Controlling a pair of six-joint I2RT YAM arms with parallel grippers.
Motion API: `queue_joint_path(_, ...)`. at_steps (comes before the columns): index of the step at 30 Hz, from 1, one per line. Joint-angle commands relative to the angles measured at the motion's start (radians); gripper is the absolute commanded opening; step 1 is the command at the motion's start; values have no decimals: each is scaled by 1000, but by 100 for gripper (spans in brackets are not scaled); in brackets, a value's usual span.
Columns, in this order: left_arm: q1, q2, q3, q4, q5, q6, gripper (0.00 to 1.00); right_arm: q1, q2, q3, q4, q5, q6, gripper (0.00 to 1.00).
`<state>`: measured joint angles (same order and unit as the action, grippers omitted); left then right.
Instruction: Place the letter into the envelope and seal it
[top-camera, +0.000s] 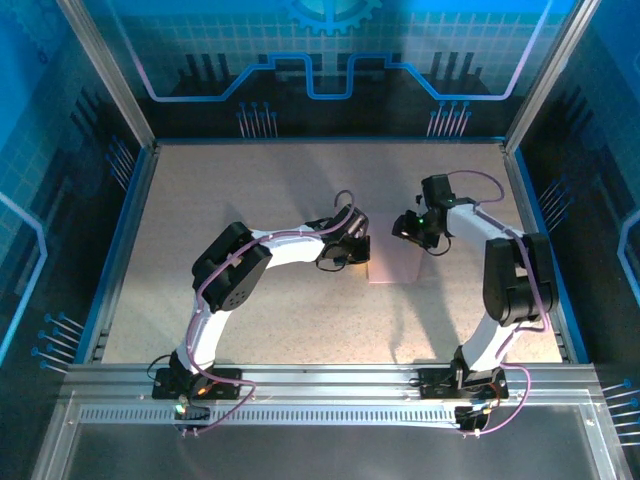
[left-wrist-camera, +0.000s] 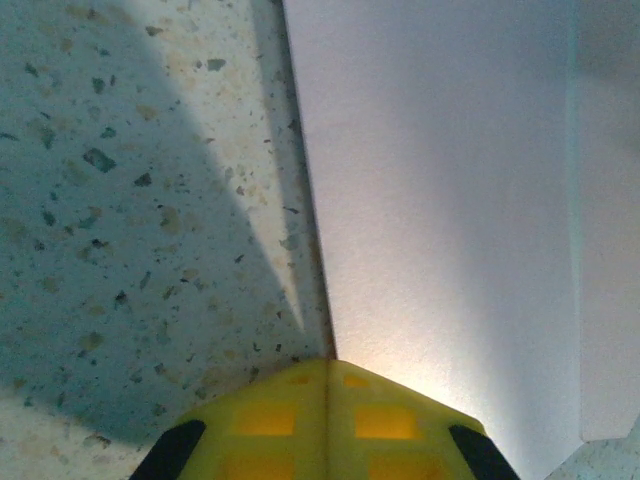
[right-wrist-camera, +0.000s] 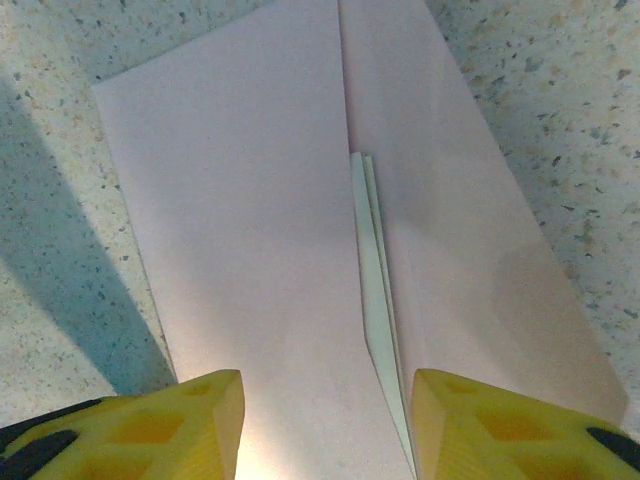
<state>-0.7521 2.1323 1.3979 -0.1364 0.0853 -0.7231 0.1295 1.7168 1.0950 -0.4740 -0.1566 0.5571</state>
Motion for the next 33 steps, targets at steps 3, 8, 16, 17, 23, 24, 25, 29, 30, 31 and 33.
queue_joint_path(3,7,-47,-4,-112,-21,38,0,-14,-50,12,-29,8,-15,50)
queue_joint_path(8,13,-111,-1,-131,-26,62,5,-13,-85,7,-29,0,-13,51)
queue_joint_path(16,17,-233,-16,-169,-14,96,30,-10,-177,-12,-63,44,17,61)
queue_joint_path(17,17,-252,-23,-176,-15,103,36,-8,-196,-21,-60,47,17,63)
queue_joint_path(23,41,-385,-89,-214,-12,118,81,-8,-312,-50,-41,113,-36,100)
queue_joint_path(24,48,-416,-106,-219,-16,127,93,-6,-337,-55,-38,129,-47,100)
queue_joint_path(25,55,-441,-117,-227,-20,132,99,-4,-358,-62,-22,123,-69,100)
queue_joint_path(29,109,-559,-156,-290,-30,162,99,4,-454,-112,57,68,-118,100)
queue_joint_path(30,126,-588,-161,-316,-33,180,99,1,-480,-135,91,39,-113,100)
queue_joint_path(31,141,-610,-161,-342,-35,196,99,-2,-498,-152,119,22,-104,100)
queue_joint_path(33,179,-656,-160,-415,-56,227,96,0,-523,-177,154,5,-91,100)
